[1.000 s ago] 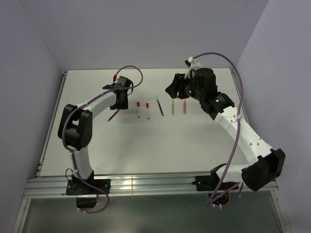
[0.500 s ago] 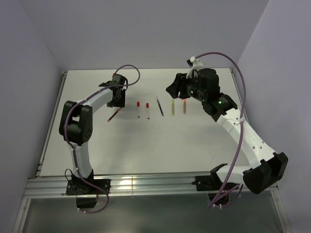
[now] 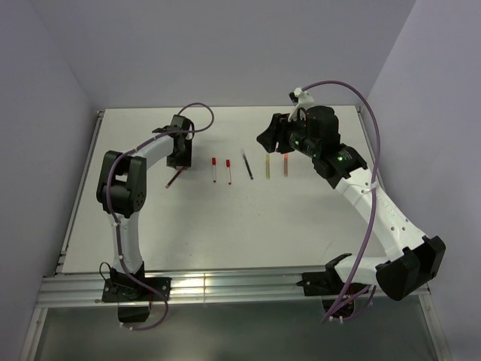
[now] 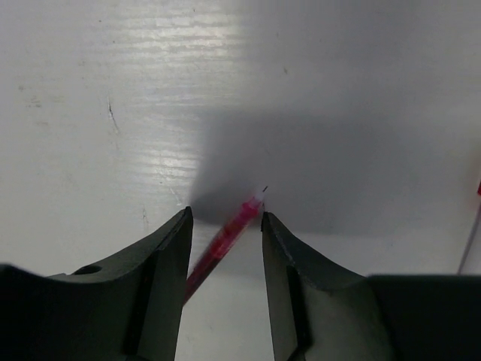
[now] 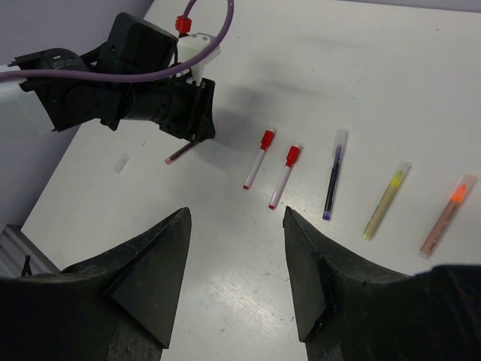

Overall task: Insert the pens into the pen caps
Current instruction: Pick up the pen from the center of the board.

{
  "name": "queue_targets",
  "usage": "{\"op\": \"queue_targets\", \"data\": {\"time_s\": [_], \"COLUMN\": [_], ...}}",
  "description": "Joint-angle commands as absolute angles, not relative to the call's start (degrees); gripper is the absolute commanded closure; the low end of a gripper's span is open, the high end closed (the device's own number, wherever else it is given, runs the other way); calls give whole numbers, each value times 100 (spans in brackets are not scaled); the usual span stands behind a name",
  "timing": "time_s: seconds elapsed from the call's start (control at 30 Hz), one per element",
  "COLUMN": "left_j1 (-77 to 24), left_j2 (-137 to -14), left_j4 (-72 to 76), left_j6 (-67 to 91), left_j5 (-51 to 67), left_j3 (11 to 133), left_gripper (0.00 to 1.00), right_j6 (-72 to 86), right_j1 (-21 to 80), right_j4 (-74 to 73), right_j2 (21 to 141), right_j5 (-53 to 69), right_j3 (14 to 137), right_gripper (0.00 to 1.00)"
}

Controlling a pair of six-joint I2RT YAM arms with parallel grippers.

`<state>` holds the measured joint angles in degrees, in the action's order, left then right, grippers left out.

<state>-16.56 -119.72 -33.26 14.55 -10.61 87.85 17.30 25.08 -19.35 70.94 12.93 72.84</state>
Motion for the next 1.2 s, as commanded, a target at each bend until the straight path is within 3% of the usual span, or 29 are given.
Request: {"op": "queue_targets", "data": {"time_s": [0.0,0.17,0.27,0.43,0.87,1.03,1.17], "left_j1": [-1652,-1661,-1679,-1687,-1880,-2328,-2706], "left_j2": [-12190,-12304,-12401,-12104,-9117,-8465,-8130], "left_j4": [-3348,-3559,-3717,-3683,-1680,-618,-221], "left_j6": [1476,1766,1933,2188,3796,4385,4579], "left_j5": [-941,-1046,-1099,-775,728,677,615], "left_j3": [8860,8771,8807,8851,7884,7612,7594], "left_gripper": [57,79,100,100,100,100,100], "right_j6": [1723,1723,1723,1688,1916,2478,2610], "right_j1": [2487,2487,2487,2487,2540,2566,2602], "right_j4": [-1872,-1881,-1890,-1846,-959,-19,351], "right_j2": [6935,6952,6987,7057,7575,7796,7901], "right_j5": [1213,1230,1292,1467,3357,3919,3701], "right_j3": [7339,7348,7356,7357,7058,6785,6846], "right_gripper": [40,41,42,42,41,39,36]}}
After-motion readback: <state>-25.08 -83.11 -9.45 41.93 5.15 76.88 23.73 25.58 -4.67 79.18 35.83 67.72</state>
